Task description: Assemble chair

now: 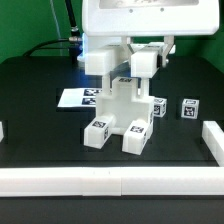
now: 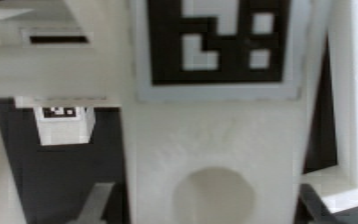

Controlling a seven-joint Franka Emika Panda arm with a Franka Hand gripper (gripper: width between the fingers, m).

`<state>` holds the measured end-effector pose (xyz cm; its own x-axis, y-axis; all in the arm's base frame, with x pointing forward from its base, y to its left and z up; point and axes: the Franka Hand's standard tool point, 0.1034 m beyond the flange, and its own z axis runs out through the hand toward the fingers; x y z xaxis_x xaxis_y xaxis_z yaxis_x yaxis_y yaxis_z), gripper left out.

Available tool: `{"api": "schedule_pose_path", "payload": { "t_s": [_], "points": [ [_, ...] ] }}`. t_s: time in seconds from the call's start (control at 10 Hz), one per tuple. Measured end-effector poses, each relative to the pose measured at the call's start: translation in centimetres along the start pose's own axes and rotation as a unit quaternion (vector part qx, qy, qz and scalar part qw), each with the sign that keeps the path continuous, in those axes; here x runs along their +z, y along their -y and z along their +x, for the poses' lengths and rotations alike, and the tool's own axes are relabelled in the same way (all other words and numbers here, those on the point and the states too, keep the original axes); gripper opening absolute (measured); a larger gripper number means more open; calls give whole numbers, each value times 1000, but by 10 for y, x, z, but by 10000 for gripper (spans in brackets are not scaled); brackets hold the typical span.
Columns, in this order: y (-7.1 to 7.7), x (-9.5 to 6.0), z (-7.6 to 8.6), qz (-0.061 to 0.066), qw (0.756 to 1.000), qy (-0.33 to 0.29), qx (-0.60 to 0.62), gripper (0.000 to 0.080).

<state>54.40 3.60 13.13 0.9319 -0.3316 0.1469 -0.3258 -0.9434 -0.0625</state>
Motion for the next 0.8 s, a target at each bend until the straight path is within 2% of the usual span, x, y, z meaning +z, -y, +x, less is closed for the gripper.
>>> {"api": "schedule_pose_path", "payload": {
  "t_s": [0.1, 0.2, 0.4, 0.8],
  "points": [
    [1, 1, -4, 1, 1000, -5, 15, 288],
    [0, 10, -28, -2, 1000, 2, 20, 288],
    [6, 7, -34, 7, 1000, -21, 21, 288],
    [6, 7, -32, 6, 1000, -20, 15, 288]
  ]
}}
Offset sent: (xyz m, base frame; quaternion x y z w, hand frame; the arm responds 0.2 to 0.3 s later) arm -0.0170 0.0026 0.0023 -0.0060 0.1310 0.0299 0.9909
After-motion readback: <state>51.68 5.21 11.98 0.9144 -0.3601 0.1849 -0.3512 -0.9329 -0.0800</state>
